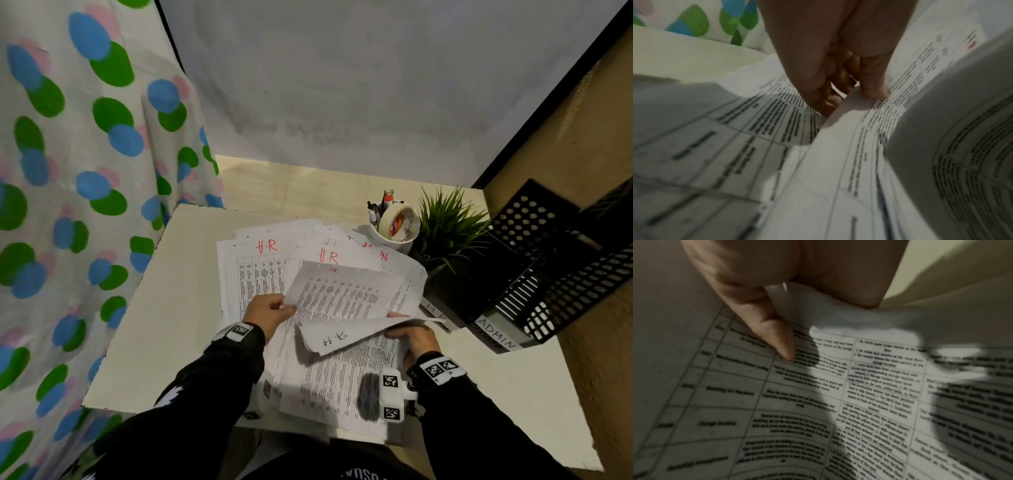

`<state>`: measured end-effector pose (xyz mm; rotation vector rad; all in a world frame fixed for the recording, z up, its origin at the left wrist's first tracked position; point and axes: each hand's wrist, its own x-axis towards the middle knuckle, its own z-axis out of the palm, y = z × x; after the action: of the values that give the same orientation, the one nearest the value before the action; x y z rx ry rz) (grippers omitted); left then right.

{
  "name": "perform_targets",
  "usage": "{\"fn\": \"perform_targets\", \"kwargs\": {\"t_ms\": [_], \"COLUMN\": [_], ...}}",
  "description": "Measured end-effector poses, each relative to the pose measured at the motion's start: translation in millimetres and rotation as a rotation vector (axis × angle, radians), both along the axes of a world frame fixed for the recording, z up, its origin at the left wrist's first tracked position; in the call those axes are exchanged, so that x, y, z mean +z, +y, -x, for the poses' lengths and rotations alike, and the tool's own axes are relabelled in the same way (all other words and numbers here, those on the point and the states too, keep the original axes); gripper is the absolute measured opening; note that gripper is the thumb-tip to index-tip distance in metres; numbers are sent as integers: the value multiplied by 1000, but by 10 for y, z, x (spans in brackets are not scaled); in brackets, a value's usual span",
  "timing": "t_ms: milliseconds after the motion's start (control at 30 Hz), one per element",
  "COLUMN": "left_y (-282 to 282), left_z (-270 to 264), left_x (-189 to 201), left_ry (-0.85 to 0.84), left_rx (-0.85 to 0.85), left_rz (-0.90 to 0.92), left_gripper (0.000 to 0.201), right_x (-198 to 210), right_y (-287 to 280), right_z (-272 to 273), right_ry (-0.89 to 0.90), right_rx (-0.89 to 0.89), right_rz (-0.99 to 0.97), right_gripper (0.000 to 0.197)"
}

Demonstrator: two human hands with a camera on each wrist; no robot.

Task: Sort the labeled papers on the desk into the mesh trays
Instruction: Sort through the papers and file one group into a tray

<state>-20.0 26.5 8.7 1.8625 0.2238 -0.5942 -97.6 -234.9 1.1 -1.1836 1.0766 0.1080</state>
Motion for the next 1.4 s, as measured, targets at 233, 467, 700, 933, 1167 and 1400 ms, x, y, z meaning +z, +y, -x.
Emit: {"fn": "perform_targets", "kwargs": {"t_ms": [233,467,700,933,1167,1400], "left_y": [69,-44,-71,-256,-155,-155], "left_z": [141,33,-138,-179,-113,-104], "left_x": [40,196,-80,-60,-47,143], "left_ry": [90,219,72,95,40,132], "left_rx": [-28,4,332,97,109,-13], "left_rz": [116,131,-73,-237,-50,-95], "left_gripper": [16,46,37,43,24,22], "right_x": [85,89,196,96,96,160], "right_y": [67,117,101,88,58,142], "right_z": [-36,-10,5,13,21,-179], "right_ry": [-24,-101,157,128,86,18], "right_rx": [-15,204,130,98,74,52], "right_rz": [24,57,-1,62,-21,27], "right_gripper": [35,32,6,4,26,40]}}
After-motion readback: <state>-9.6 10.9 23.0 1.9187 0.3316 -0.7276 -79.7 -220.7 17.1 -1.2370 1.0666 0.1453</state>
